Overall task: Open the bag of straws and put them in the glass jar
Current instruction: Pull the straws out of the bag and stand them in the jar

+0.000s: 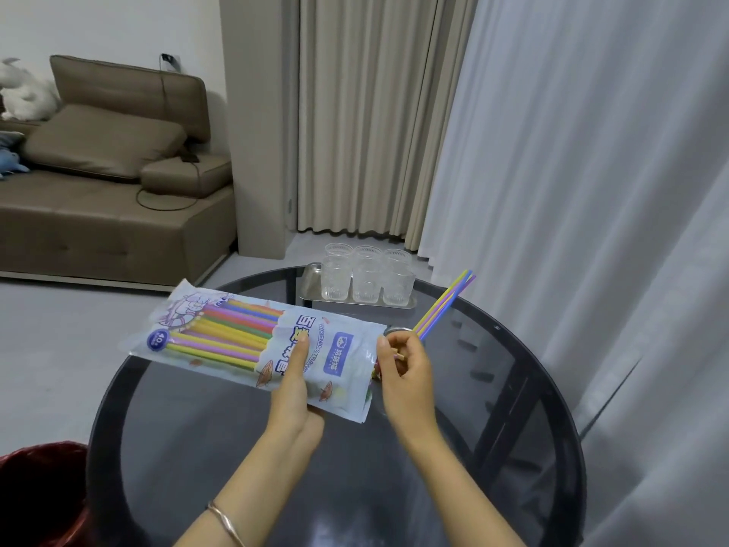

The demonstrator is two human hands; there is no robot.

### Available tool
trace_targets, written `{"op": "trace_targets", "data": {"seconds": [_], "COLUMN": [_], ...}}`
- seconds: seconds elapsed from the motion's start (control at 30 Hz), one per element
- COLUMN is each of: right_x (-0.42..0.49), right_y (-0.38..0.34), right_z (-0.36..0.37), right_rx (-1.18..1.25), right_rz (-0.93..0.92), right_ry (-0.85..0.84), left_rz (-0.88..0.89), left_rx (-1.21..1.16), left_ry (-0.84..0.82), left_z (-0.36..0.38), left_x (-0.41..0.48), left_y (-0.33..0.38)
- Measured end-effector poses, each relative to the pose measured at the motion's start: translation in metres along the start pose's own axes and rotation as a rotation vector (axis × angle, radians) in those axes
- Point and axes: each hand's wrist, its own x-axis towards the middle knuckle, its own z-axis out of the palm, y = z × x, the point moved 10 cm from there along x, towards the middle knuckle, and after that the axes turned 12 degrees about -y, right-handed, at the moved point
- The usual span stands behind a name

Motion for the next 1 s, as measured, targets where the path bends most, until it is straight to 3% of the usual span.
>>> {"op": "trace_targets", "data": {"seconds": [0.17,0.27,0.37,0.53,0.8,1.0], "right_x": [0.004,0.004,0.004,0.002,0.007,0.006], "right_y": [0.000,0.013,0.031,0.029,0.010,0.014], "right_z": [-0.030,-0.049,-0.029,-0.005,-0.067,-0.038], "right_rx": [0.127,0.359,0.524,0.315,0.386,0.305], "right_rz": [0.035,0.107,0.245,0.273,0.152,0.224], "right_ry": [0.117,0.224,0.145,-0.015,0.267,0.129], "left_rz": [-0.033,-0.047,-0.063,-0.116,-0.073,-0.131], "left_rx": [-0.074,-0.137,-0.137,-0.112,-0.179,-0.166], "left_ry": [0.038,0.042,0.032,0.029,0.060,0.056], "left_z": [-0.008,-0.009,-0.003,0.005,-0.008,-0.002], "left_x": [0.000,0.001,-0.001,-0.009,0.001,-0.002], "left_y": [0.009,0.013,0.006,-0.014,0.007,-0.013]}}
